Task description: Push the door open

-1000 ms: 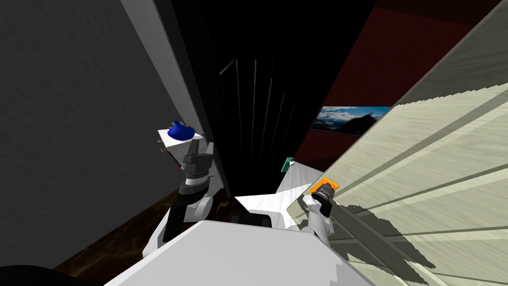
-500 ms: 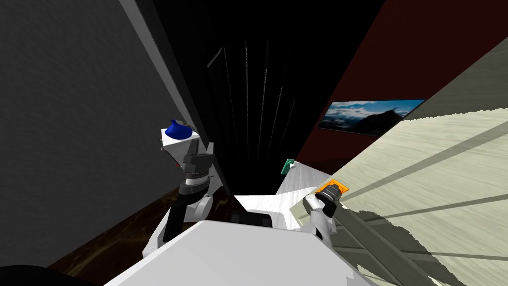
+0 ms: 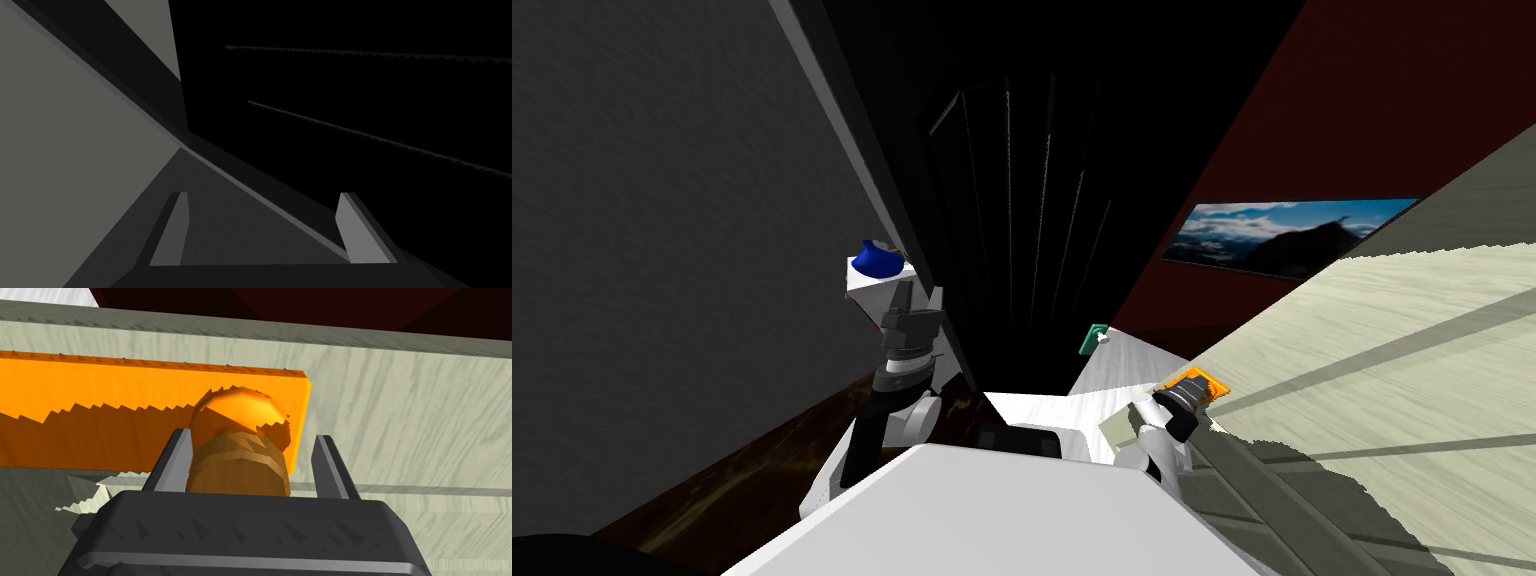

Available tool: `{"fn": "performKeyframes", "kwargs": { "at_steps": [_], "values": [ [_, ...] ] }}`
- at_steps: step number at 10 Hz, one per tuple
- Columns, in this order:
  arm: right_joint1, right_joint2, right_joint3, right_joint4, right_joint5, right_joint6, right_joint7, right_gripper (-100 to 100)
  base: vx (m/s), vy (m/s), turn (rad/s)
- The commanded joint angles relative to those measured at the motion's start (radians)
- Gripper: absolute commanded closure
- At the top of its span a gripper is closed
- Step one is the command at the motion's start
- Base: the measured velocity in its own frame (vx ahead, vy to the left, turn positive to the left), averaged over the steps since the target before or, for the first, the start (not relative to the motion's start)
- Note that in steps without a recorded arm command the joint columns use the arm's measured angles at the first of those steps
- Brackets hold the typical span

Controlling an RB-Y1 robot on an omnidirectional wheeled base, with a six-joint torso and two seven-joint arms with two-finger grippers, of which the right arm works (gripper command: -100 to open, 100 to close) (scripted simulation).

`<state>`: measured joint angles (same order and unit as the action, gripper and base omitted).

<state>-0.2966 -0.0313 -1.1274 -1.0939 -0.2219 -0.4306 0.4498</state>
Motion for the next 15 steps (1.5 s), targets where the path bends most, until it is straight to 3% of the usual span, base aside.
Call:
{"fn": "performKeyframes", "kwargs": {
  "at_steps": [1, 2, 6, 8, 12, 15],
  "values": [
    [-0.013, -0.033, -0.023, -0.009, -0.003, -0.019, 0.011, 100, 0.015, -0.089, 0.039],
    [-0.029, -0.035, -0.061, -0.011, -0.009, -0.034, 0.031, 100, 0.046, -0.101, 0.120],
    [-0.029, -0.035, -0.061, -0.011, -0.009, -0.034, 0.031, 100, 0.016, -0.039, 0.021],
    [-0.045, -0.037, -0.100, -0.014, -0.016, -0.049, 0.052, 100, 0.004, -0.045, 0.070],
    [-0.045, -0.037, -0.100, -0.014, -0.016, -0.049, 0.052, 100, 0.006, -0.028, 0.013],
    [-0.061, -0.038, -0.140, -0.016, -0.023, -0.064, 0.073, 100, 0.005, -0.042, 0.052]
  ]
}}
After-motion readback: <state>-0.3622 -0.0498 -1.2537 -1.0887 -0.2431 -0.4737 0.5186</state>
